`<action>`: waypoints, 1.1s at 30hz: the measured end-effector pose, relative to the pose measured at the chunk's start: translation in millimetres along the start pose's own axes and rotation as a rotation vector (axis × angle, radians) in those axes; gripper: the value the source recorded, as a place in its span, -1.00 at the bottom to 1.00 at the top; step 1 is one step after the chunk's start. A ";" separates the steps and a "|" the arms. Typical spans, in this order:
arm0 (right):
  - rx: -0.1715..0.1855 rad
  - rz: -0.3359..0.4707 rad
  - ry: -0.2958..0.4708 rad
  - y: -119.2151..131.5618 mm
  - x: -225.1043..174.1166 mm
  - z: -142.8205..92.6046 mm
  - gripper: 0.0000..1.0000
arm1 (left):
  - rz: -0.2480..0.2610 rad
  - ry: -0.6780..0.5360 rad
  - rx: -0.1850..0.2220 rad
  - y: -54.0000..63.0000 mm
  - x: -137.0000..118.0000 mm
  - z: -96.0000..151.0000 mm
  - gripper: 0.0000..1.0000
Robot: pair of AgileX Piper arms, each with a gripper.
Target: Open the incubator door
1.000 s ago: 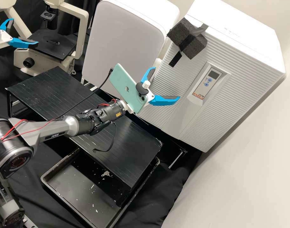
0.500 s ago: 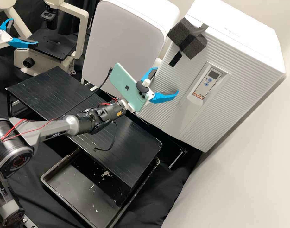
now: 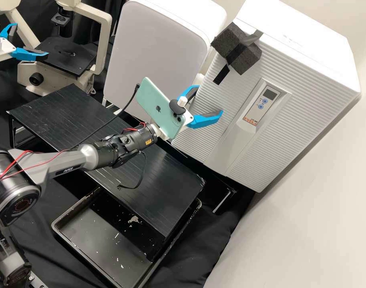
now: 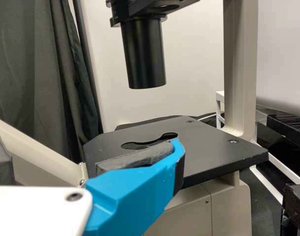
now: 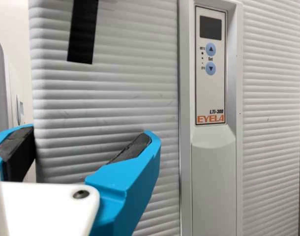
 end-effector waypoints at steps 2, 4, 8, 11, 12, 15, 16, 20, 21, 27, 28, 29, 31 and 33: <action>-0.006 0.001 0.001 0.5 -0.4 -0.8 -1.00 | 0.000 0.000 0.000 0.0 0.0 0.0 1.00; -0.005 -0.002 0.002 0.6 -1.6 -3.6 -1.00 | 0.000 0.000 0.000 0.0 0.0 0.0 1.00; -0.004 -0.005 -0.001 0.4 -3.8 -4.8 -1.00 | 0.000 0.000 0.000 0.0 0.0 0.0 1.00; 0.006 -0.006 -0.003 -0.7 -4.8 -5.8 -1.00 | 0.000 0.000 0.000 0.0 0.0 0.0 1.00; 0.004 -0.006 -0.004 -1.1 -4.9 -6.1 -1.00 | 0.000 0.000 0.000 0.0 0.0 0.0 1.00; 0.000 -0.005 -0.007 -1.2 -5.0 -6.1 -1.00 | 0.000 0.000 0.000 0.0 0.0 0.0 1.00; -0.005 -0.004 -0.008 -0.9 -5.5 -6.4 -1.00 | 0.000 0.000 0.000 0.0 0.0 0.0 1.00; -0.007 -0.002 -0.015 -0.4 -10.2 -7.2 -1.00 | 0.000 0.000 0.000 0.0 0.0 0.0 1.00; -0.001 -0.001 -0.021 -0.4 -11.9 -6.7 -1.00 | 0.000 0.000 0.000 0.0 0.0 0.0 1.00; 0.010 -0.001 -0.041 -1.6 -24.8 -9.8 -1.00 | 0.000 0.000 0.000 0.0 0.0 0.0 1.00; 0.016 0.000 -0.043 -1.4 -27.0 -11.1 -1.00 | 0.000 0.000 0.000 0.0 0.0 0.0 1.00; 0.024 0.002 -0.049 -1.0 -29.1 -11.1 -1.00 | 0.000 0.000 0.000 0.0 0.0 0.0 1.00; 0.023 0.002 -0.047 -0.6 -32.4 -13.8 -1.00 | 0.000 0.000 0.000 0.0 0.0 0.0 1.00; 0.021 0.004 -0.048 -0.4 -33.6 -14.9 -1.00 | 0.000 0.000 0.000 0.0 0.0 0.0 1.00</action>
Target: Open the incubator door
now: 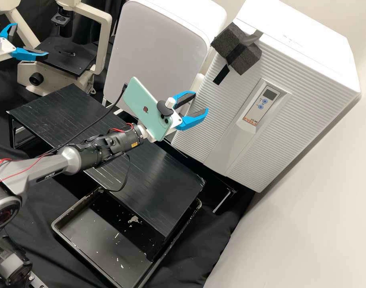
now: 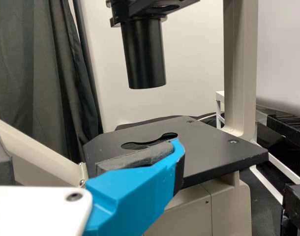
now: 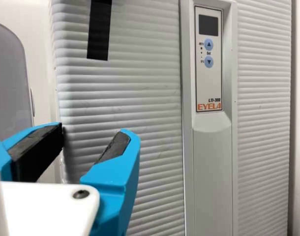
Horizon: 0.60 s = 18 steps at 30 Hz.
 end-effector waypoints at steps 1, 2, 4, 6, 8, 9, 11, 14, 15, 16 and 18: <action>0.002 -0.002 0.000 -0.7 -0.9 -0.6 -1.00 | 0.000 0.000 0.000 0.0 0.0 0.0 1.00; 0.003 -0.003 0.001 -1.0 -0.9 -1.0 -1.00 | 0.000 0.000 0.000 0.0 0.0 0.0 1.00; 0.001 -0.002 0.003 -0.4 -1.0 -1.2 1.00 | 0.000 0.000 0.000 0.0 0.0 0.0 1.00; -0.018 -0.008 0.015 -1.3 -1.3 -1.9 1.00 | 0.000 0.000 0.000 0.0 0.0 0.0 1.00; -0.025 -0.009 0.026 -2.4 -1.9 -3.4 1.00 | 0.000 0.000 0.000 0.0 0.0 0.0 1.00; -0.024 -0.006 0.030 -2.5 -2.0 -4.1 1.00 | 0.000 0.000 0.000 0.0 0.0 0.0 1.00; -0.027 -0.006 0.038 -3.5 -2.4 -5.7 1.00 | 0.000 0.000 0.000 0.0 0.0 0.0 1.00; -0.040 -0.007 0.050 -4.3 -2.2 -9.8 1.00 | 0.000 0.000 0.000 0.0 0.0 0.0 1.00; -0.041 -0.006 0.052 -4.2 -2.0 -10.8 1.00 | 0.000 0.000 0.000 0.0 0.0 0.0 1.00; -0.047 0.002 0.058 -2.8 -0.8 -14.5 1.00 | 0.000 0.000 0.000 0.0 0.0 0.0 1.00; -0.055 0.015 0.069 -0.2 1.1 -20.0 1.00 | 0.000 0.000 0.000 0.0 0.0 0.0 1.00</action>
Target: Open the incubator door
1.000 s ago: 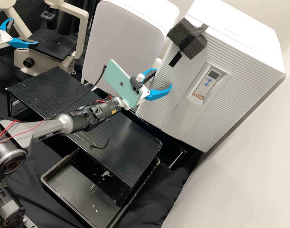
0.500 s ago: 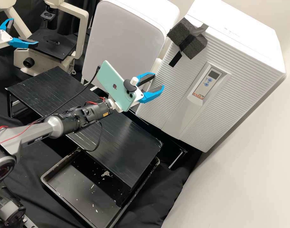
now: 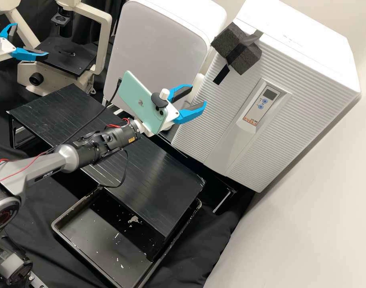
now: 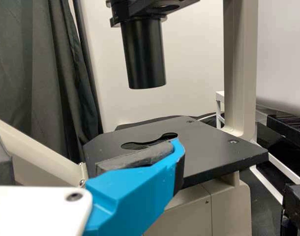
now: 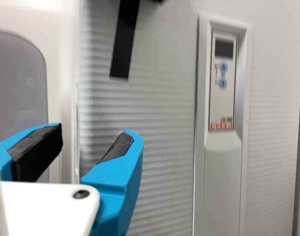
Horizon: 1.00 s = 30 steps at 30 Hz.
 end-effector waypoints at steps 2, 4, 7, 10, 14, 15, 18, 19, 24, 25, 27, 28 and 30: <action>-0.009 0.007 0.006 0.8 2.3 -4.5 1.00 | 0.000 0.000 0.000 0.0 0.0 0.0 1.00; -0.020 0.018 0.001 1.8 5.8 -6.2 1.00 | 0.000 0.000 0.000 0.0 0.0 0.0 1.00; -0.025 0.026 -0.025 0.1 10.4 -6.5 1.00 | 0.000 0.000 0.000 0.0 0.0 0.0 1.00; -0.017 0.035 -0.075 -2.6 12.8 -6.8 1.00 | 0.000 0.000 0.000 0.0 0.0 0.0 1.00; -0.037 0.050 -0.140 -9.7 11.5 -13.2 1.00 | 0.000 0.000 0.000 0.0 0.0 0.0 1.00; -0.044 0.056 -0.153 -11.6 10.8 -15.1 1.00 | 0.000 0.000 0.000 0.0 0.0 0.0 1.00; -0.079 0.075 -0.193 -19.6 6.6 -23.5 1.00 | 0.000 0.000 0.000 0.0 0.0 0.0 1.00; -0.082 0.083 -0.196 -20.7 5.0 -26.1 1.00 | 0.000 0.000 0.000 0.0 0.0 0.0 1.00; -0.121 0.119 -0.199 -22.8 0.3 -40.7 1.00 | 0.000 0.000 0.000 0.0 0.0 0.0 1.00; -0.119 0.120 -0.198 -23.0 -0.1 -42.3 1.00 | 0.000 0.000 0.000 0.0 0.0 0.0 1.00; -0.119 0.124 -0.203 -23.5 -0.4 -43.4 1.00 | 0.000 0.000 0.000 0.0 0.0 0.0 1.00; -0.126 0.129 -0.202 -23.0 -0.8 -44.3 1.00 | 0.000 0.000 0.000 0.0 0.0 0.0 1.00; -0.130 0.135 -0.203 -23.2 0.4 -44.6 1.00 | 0.000 0.000 0.000 0.0 0.0 0.0 1.00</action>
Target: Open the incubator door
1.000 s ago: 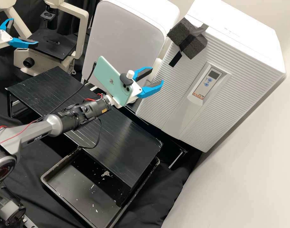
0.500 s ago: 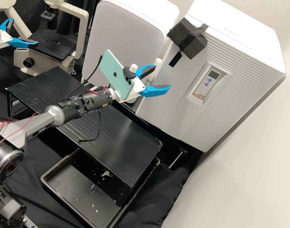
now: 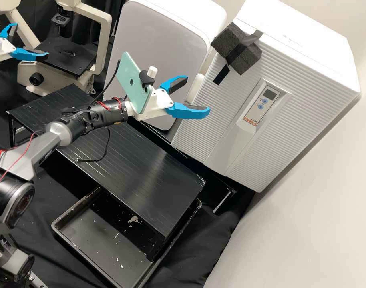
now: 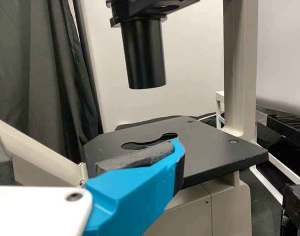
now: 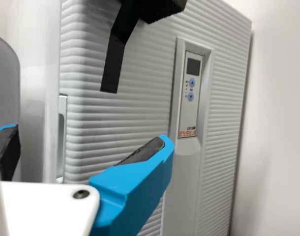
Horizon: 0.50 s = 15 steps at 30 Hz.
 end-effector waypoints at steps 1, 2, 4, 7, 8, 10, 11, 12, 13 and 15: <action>0.000 0.000 0.000 -0.4 0.2 0.0 1.00 | 0.000 0.000 0.000 0.0 0.0 0.0 1.00; -0.004 -0.003 -0.002 -2.1 0.6 0.5 1.00 | 0.000 0.000 0.000 0.0 0.0 0.0 1.00; -0.006 -0.006 -0.003 -4.1 1.5 0.6 1.00 | 0.000 0.000 0.000 0.0 0.0 0.0 1.00; -0.010 -0.009 -0.005 -8.4 4.2 -0.1 1.00 | 0.000 0.000 0.000 0.0 0.0 0.0 1.00; -0.013 -0.010 -0.008 -9.9 5.4 0.6 1.00 | 0.000 0.000 0.000 0.0 0.0 0.0 1.00; -0.018 -0.004 -0.017 -10.2 9.0 2.6 1.00 | 0.000 0.000 0.000 0.0 0.0 0.0 1.00; -0.020 -0.001 -0.020 -10.6 10.4 3.4 1.00 | 0.000 0.000 0.000 0.0 0.0 0.0 1.00; -0.021 0.003 -0.025 -10.2 12.5 4.7 1.00 | 0.000 0.000 0.000 0.0 0.0 0.0 1.00; -0.025 0.004 -0.029 -10.6 13.4 6.1 1.00 | 0.000 0.000 0.000 0.0 0.0 0.0 1.00; -0.029 0.010 -0.037 -9.9 15.5 8.8 -1.00 | 0.000 0.000 0.000 0.0 0.0 0.0 1.00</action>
